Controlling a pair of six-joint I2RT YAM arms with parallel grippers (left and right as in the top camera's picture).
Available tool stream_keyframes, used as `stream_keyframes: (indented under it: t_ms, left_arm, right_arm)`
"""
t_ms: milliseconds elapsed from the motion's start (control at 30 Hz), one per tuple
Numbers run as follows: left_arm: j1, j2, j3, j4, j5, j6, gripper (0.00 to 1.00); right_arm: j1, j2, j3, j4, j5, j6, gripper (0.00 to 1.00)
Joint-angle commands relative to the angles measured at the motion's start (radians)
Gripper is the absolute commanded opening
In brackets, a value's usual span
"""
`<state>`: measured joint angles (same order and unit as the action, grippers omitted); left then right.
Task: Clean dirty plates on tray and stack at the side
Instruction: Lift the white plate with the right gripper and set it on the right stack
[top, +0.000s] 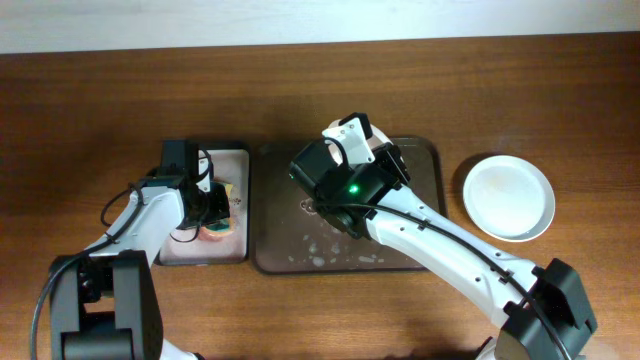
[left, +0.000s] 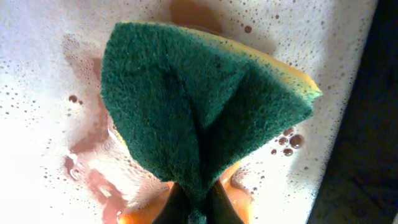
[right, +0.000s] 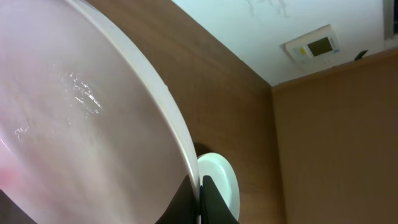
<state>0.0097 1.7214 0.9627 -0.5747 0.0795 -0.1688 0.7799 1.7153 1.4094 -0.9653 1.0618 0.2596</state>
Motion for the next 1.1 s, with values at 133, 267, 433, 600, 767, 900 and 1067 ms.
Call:
stream_keyframes:
  t_ms: [133, 267, 433, 600, 767, 900, 1067]
  left_arm:
    - [0.003, -0.07, 0.031, -0.017, 0.011, 0.006, 0.23]
    - [0.0, -0.085, 0.03, -0.056, 0.011, 0.006, 0.68]
    - [0.0, -0.084, 0.009, -0.108, 0.011, 0.006, 0.68]
    - [0.0, -0.082, -0.031, -0.1, 0.011, 0.006, 0.65]
    - [0.0, -0.078, -0.048, -0.082, 0.011, 0.006, 0.57]
    - [0.0, -0.063, -0.048, -0.082, 0.011, 0.006, 0.42]
    - [0.0, -0.045, -0.05, -0.084, 0.01, 0.006, 0.03]
  right_arm:
    - [-0.002, -0.026, 0.016, -0.008, 0.023, 0.182, 0.04]
    - [-0.075, -0.052, 0.016, -0.016, -0.102, 0.231, 0.04]
    - [-0.219, -0.123, 0.016, -0.027, -0.256, 0.255, 0.04]
    - [-0.404, -0.172, 0.016, -0.054, -0.439, 0.255, 0.04]
    - [-0.57, -0.172, 0.016, -0.101, -0.592, 0.254, 0.04]
    - [-0.735, -0.172, 0.015, -0.13, -0.749, 0.254, 0.04]
    - [-0.934, -0.171, -0.012, -0.17, -0.834, 0.254, 0.04]
